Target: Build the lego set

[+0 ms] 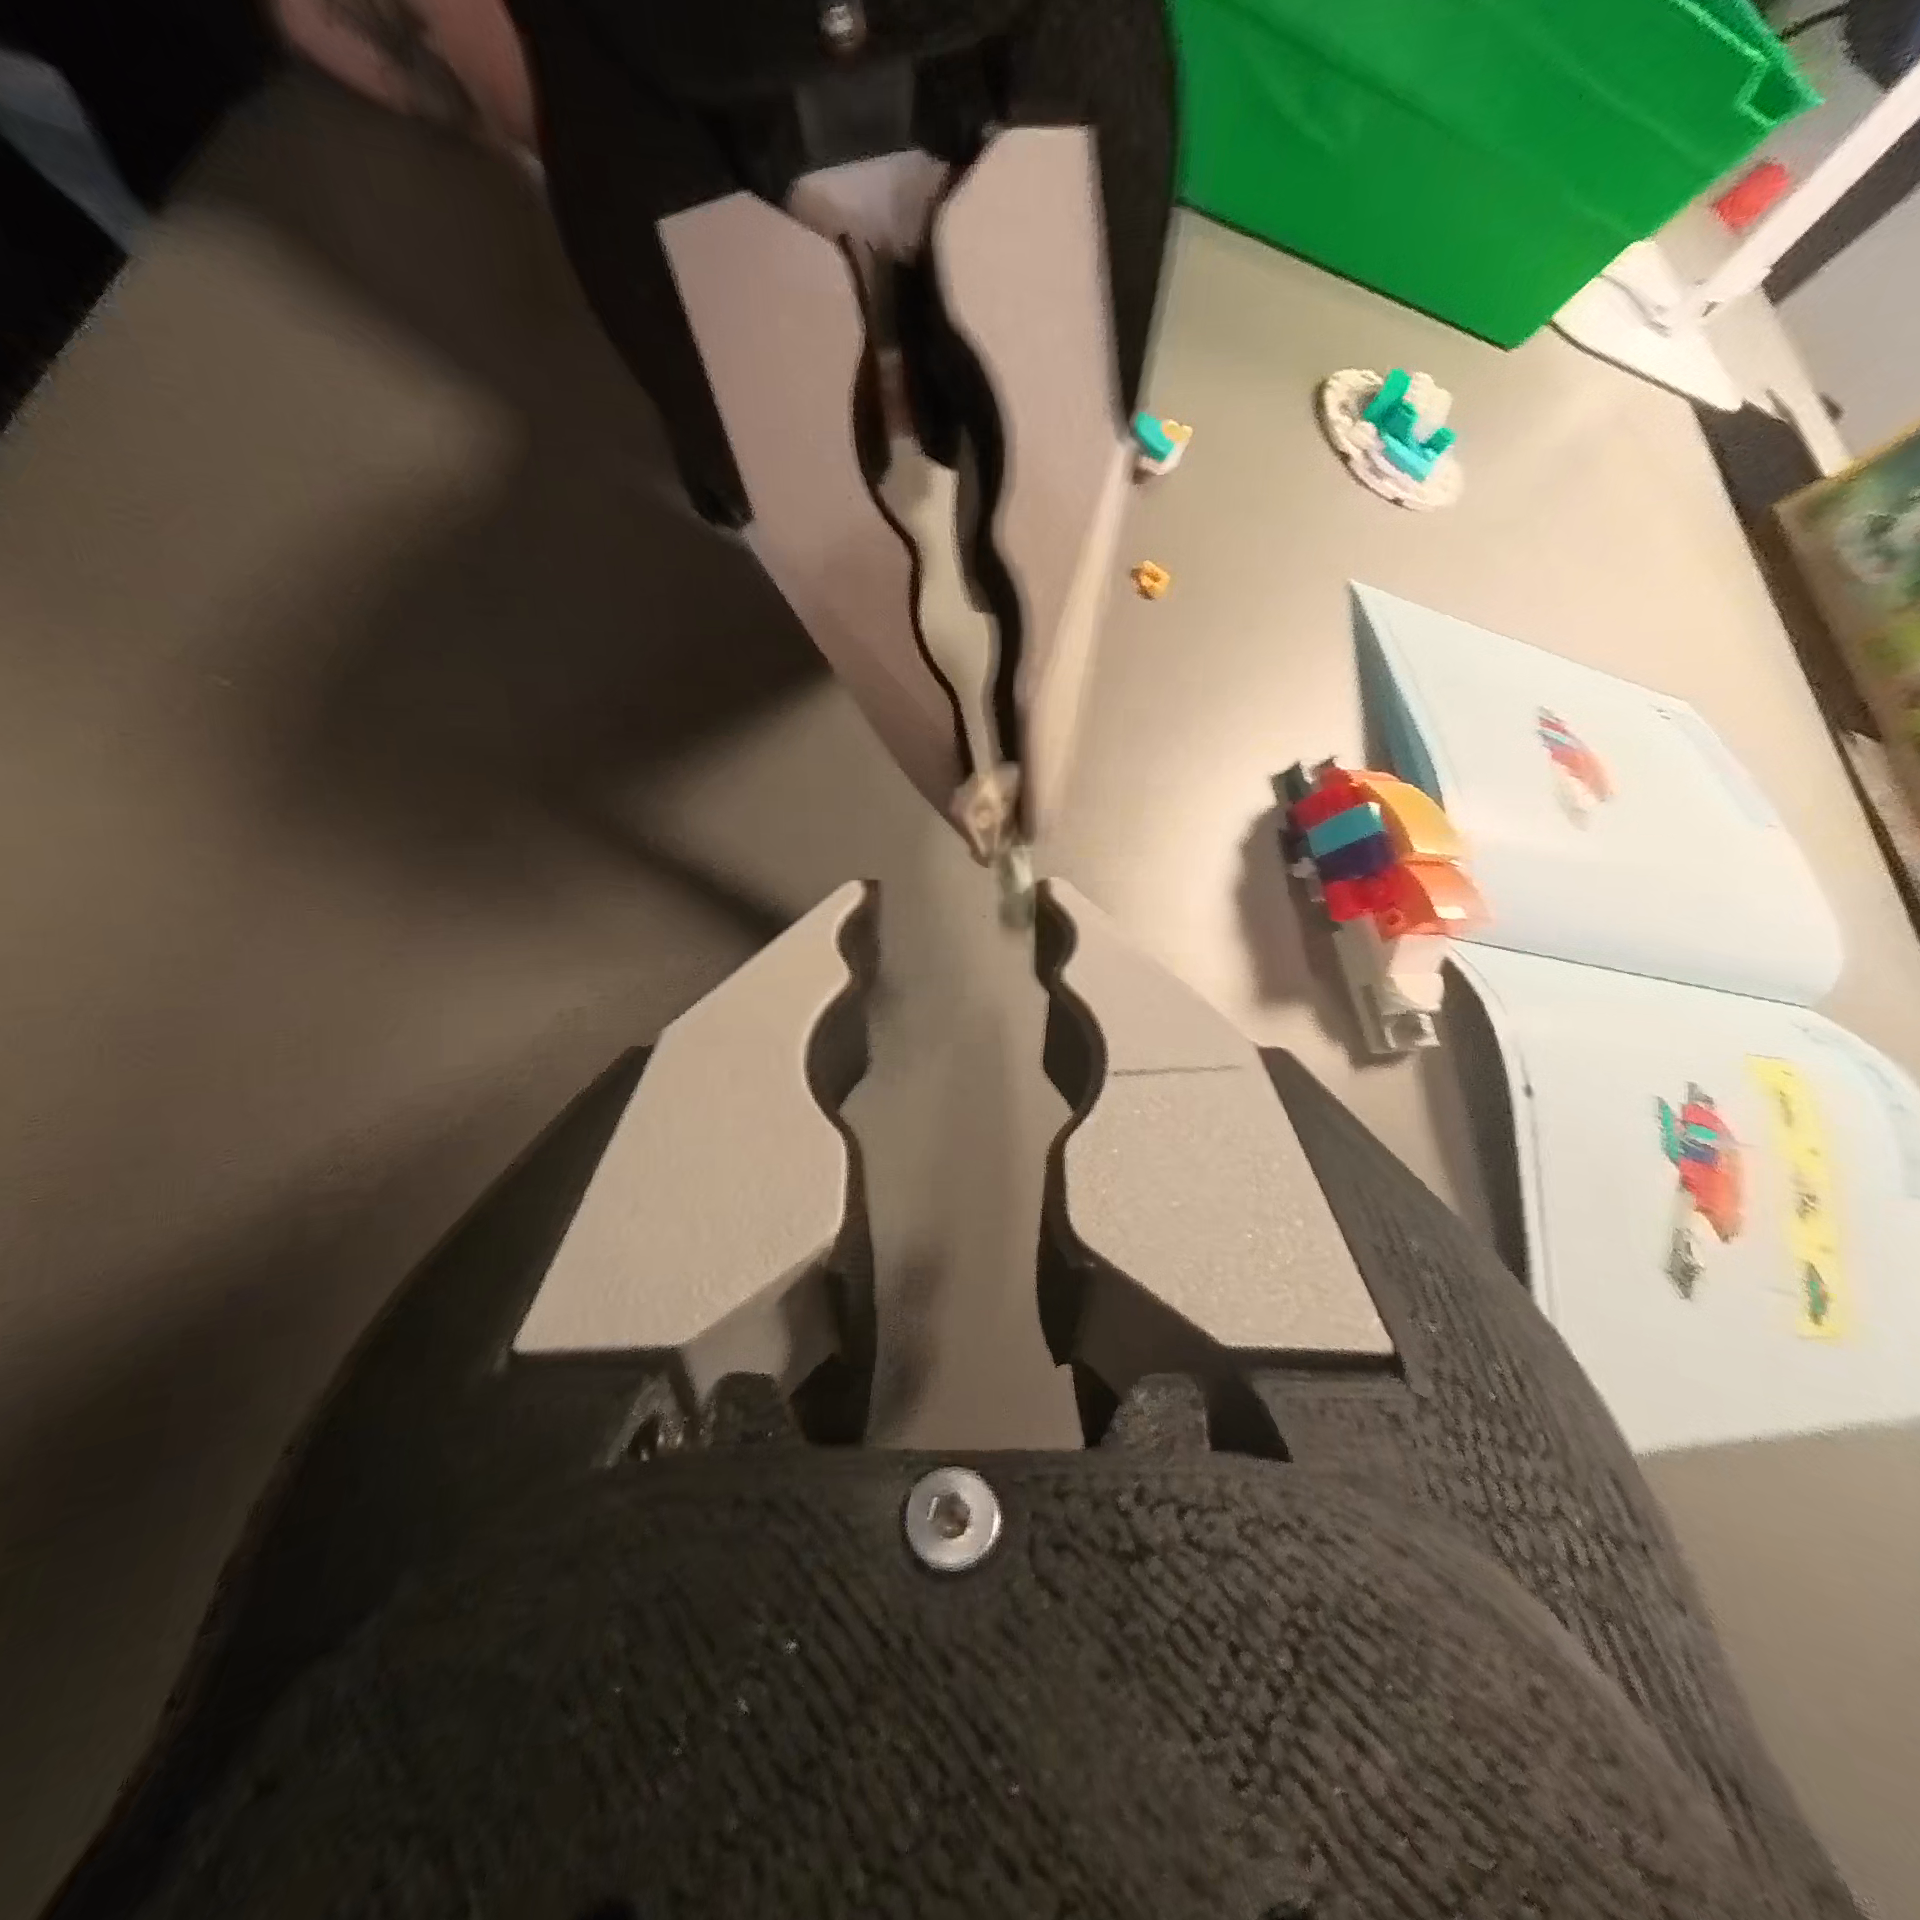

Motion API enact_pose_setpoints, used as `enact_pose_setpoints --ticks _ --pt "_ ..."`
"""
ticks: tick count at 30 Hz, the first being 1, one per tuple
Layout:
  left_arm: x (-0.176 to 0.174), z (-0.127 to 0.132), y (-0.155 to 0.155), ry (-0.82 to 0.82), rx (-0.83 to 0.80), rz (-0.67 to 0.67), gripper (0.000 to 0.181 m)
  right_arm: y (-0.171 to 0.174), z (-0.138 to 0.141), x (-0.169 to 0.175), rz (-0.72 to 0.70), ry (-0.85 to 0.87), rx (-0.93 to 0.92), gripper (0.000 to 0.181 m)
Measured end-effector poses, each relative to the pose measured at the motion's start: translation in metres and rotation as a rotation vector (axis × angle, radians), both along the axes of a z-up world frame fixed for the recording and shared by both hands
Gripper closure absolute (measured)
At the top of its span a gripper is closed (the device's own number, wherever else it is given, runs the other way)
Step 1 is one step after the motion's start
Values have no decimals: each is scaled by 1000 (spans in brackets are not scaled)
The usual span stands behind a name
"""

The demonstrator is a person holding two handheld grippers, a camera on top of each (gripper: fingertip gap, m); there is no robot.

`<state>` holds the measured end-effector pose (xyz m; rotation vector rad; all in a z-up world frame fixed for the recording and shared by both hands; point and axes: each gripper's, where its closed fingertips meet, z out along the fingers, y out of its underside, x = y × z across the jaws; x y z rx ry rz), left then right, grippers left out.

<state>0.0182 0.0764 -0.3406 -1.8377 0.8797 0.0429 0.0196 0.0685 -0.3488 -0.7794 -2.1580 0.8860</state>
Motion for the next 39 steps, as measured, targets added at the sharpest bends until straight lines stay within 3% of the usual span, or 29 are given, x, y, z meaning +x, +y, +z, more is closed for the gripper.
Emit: enact_pose_setpoints --ticks 1,5,8,13,16,18,23,28,32,39 --pt "0 0 0 -1 5 0 179 1 1 -1 -4 3 -4 155" --pt "0 3 1 -17 13 8 180 6 3 -5 -34 37 40 171" --pt "-4 2 2 -16 6 26 180 12 -1 -4 -49 27 78 167" --pt "-6 5 2 -32 18 41 179 18 9 1 -55 5 -68 158" --pt "-5 8 3 -59 27 41 179 5 32 1 13 111 -177 159" --pt "-6 8 4 -63 23 50 179 -1 42 0 43 202 -132 163" --pt "-3 7 3 -66 11 44 179 -5 33 -6 24 249 -1 177" --pt "-4 2 3 -73 -32 54 178 -3 29 -6 12 145 -116 178" --pt "-1 -5 1 -94 -110 42 177 -1 19 -2 6 -53 -259 178" --pt "-12 -7 -3 -105 -129 79 177 3 5 3 7 -207 -309 178"
